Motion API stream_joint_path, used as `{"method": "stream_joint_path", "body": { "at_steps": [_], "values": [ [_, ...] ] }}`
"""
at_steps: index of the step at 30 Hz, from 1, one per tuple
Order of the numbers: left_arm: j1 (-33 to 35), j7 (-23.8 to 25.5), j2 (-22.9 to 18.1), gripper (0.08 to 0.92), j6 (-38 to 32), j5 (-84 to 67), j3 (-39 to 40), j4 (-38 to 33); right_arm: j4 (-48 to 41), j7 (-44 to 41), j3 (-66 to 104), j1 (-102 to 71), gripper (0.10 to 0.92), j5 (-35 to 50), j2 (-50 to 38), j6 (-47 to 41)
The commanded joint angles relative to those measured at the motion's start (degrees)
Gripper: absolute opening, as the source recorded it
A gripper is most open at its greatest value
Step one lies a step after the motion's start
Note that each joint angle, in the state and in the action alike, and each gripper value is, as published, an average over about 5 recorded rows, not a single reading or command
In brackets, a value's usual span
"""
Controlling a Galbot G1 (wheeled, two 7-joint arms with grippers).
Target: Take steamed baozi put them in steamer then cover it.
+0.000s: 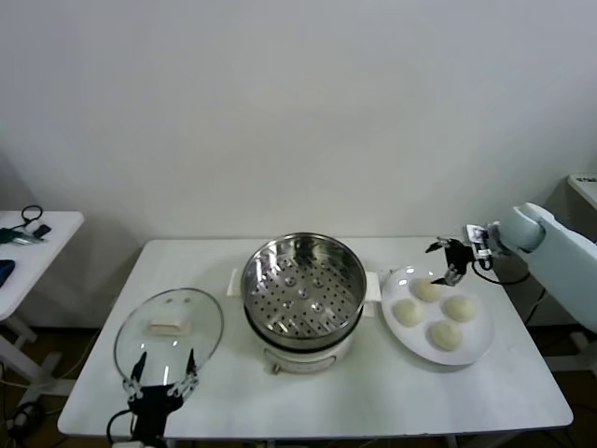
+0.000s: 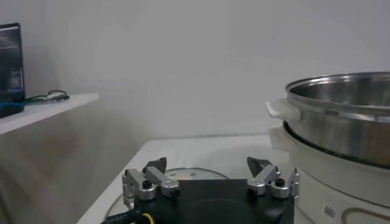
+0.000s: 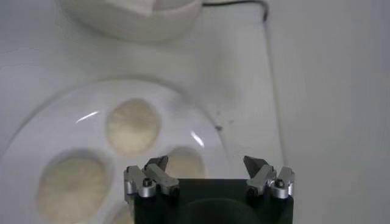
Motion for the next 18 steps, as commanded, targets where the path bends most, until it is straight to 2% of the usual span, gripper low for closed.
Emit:
{"method": "stream_joint_path", "body": {
  "at_steps": [1,6,18],
  "values": [
    [-0.4,-0.1,1.1,0.823,-0.2,-0.3,-0.2,0.6,-10.9,-6.7,-9.9,6.2,0.823,-5.0,7.6,0.8],
    [-0.9,-0.1,1.2,0.823,-0.3,-0.5,-0.4,1.1,-15.5,-4.2,-6.8,3.3,0.823,-10.9,10.8,1.0],
    [-1.5,-0.3,2.0,0.823,-0.8,-1.3,-0.6,2.3,-19.8,-0.4,0.4,-1.1,0.823,-10.8,14.9,1.1]
  ]
}}
